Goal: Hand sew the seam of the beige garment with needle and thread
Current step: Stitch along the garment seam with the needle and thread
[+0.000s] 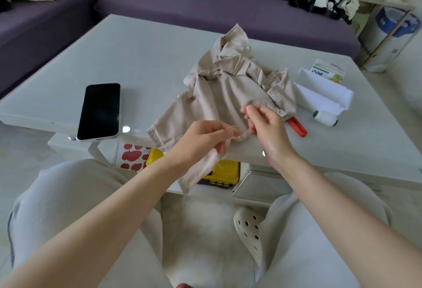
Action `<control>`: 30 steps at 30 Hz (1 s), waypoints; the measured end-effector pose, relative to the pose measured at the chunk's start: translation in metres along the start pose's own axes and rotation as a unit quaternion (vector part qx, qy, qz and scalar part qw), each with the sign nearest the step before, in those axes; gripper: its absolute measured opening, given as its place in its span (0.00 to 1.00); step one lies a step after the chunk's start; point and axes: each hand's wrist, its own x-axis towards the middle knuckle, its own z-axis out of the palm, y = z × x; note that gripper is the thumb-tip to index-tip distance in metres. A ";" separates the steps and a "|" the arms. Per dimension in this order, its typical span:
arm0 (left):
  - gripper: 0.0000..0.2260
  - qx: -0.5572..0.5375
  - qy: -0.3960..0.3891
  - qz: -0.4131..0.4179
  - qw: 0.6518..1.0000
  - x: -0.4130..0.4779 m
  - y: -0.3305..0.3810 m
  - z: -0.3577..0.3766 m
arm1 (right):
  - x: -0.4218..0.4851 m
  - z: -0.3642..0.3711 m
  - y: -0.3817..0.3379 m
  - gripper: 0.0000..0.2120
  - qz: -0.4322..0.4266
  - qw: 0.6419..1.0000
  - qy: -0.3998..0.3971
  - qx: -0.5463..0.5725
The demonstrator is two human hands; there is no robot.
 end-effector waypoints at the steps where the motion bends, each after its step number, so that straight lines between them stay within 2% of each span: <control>1: 0.10 0.003 0.005 0.005 1.000 -0.001 0.000 -0.001 | 0.004 -0.002 0.003 0.10 0.008 1.000 0.020 0.008; 4: 0.10 -0.048 0.060 0.066 0.995 -0.003 0.005 -0.006 | 0.012 -0.009 0.010 0.11 0.013 0.997 0.064 -0.041; 7: 0.10 -0.115 0.094 0.170 0.974 -0.005 0.011 -0.011 | 0.011 -0.015 0.029 0.11 0.007 0.981 0.052 -0.185; 10: 0.11 -0.126 0.115 0.211 0.963 -0.005 0.014 -0.015 | 0.007 -0.017 0.046 0.12 0.000 0.969 0.049 -0.242; 13: 0.14 -0.109 0.159 0.197 0.961 -0.002 0.011 -0.016 | 0.007 -0.012 0.038 0.11 0.003 0.975 0.078 -0.207; 15: 0.13 -0.060 0.177 0.172 0.967 -0.001 0.010 -0.012 | 0.006 -0.004 0.023 0.11 0.014 0.990 0.085 -0.114; 18: 0.12 0.018 0.173 0.134 0.976 0.002 0.005 -0.008 | 0.001 0.013 -0.003 0.13 0.007 0.999 0.031 0.014; 20: 0.13 0.045 0.161 0.124 0.978 0.003 0.003 -0.005 | -0.004 0.025 -0.017 0.14 0.007 1.000 -0.012 0.015; 23: 0.14 0.051 0.149 0.113 0.981 0.003 0.005 -0.001 | -0.009 0.036 -0.029 0.13 0.021 0.998 -0.042 -0.033; 25: 0.13 0.059 0.142 0.108 0.982 0.002 0.004 0.000 | -0.010 0.037 -0.033 0.13 0.039 0.997 -0.064 -0.024; 30: 0.13 0.036 0.127 0.070 0.989 0.008 -0.001 -0.004 | 0.001 0.022 -0.022 0.14 0.031 0.994 -0.018 -0.107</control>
